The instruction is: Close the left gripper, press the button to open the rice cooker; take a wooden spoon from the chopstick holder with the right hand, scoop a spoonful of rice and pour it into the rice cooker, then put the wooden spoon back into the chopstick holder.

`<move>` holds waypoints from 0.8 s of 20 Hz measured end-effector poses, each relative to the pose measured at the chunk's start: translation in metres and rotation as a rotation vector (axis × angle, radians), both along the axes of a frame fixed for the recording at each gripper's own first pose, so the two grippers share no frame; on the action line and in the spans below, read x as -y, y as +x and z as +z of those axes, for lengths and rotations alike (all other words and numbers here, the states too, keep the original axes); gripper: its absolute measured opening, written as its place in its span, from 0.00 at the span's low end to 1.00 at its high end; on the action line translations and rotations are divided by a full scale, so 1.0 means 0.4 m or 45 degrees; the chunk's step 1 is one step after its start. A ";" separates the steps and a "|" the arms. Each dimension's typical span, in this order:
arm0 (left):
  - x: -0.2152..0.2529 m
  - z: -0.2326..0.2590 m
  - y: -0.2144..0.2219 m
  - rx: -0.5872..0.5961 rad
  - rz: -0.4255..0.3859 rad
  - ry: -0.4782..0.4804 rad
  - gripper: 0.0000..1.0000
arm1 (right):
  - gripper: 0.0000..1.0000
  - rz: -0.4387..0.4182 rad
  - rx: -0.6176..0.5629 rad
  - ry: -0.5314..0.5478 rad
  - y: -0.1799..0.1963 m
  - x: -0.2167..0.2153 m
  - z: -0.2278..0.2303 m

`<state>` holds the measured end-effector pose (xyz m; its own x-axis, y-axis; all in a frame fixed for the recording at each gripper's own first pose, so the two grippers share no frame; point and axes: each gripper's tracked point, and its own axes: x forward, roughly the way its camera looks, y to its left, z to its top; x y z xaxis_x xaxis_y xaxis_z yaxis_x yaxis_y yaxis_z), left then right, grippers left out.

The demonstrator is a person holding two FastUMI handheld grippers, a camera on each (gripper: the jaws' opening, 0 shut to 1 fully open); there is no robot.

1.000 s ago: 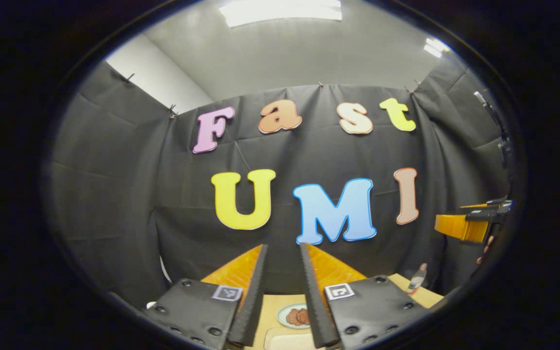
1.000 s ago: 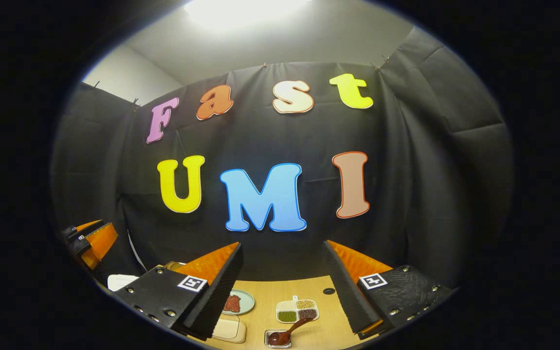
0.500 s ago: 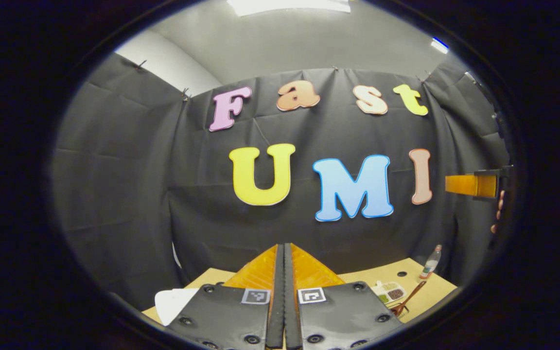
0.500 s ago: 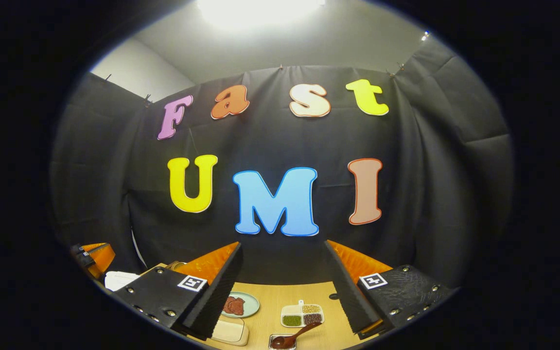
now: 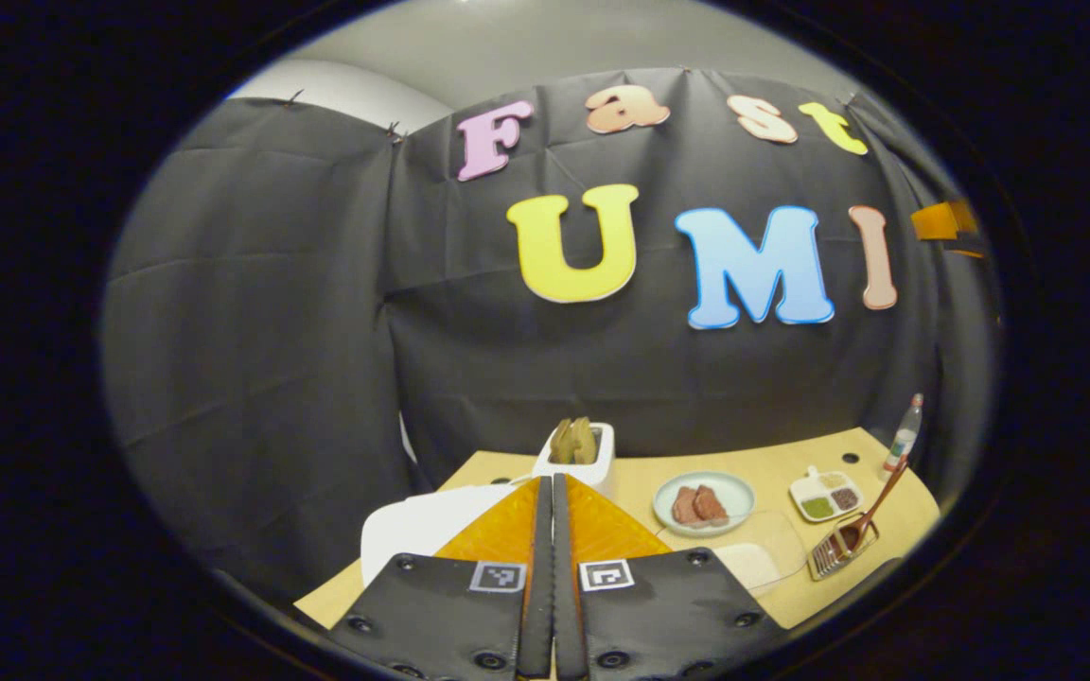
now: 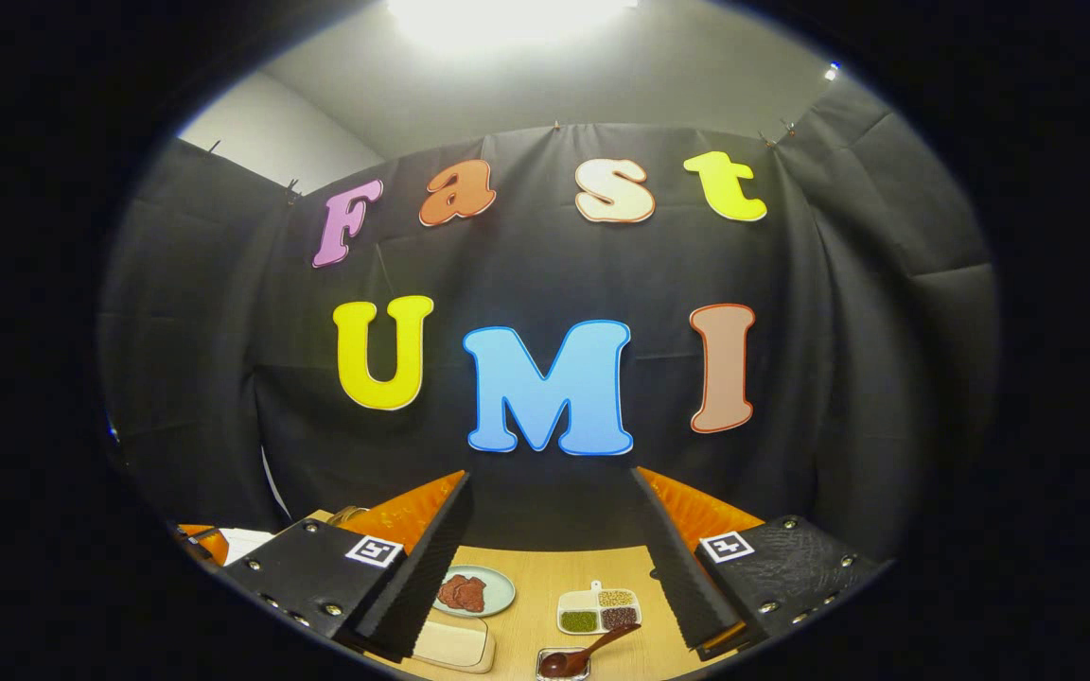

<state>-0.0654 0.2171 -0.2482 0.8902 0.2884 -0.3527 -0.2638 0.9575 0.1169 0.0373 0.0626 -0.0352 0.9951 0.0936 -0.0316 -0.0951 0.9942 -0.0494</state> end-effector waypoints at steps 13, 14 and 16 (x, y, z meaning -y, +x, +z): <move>-0.110 -0.260 -0.120 -0.243 0.109 -0.074 0.07 | 0.98 -0.025 -0.022 -0.033 -0.014 0.019 -0.019; -0.118 -0.270 -0.119 -0.256 0.116 -0.076 0.07 | 0.98 -0.031 -0.026 -0.033 -0.013 0.024 -0.022; -0.134 -0.283 -0.113 -0.268 0.138 -0.081 0.07 | 0.98 -0.042 -0.036 -0.021 -0.010 0.038 -0.029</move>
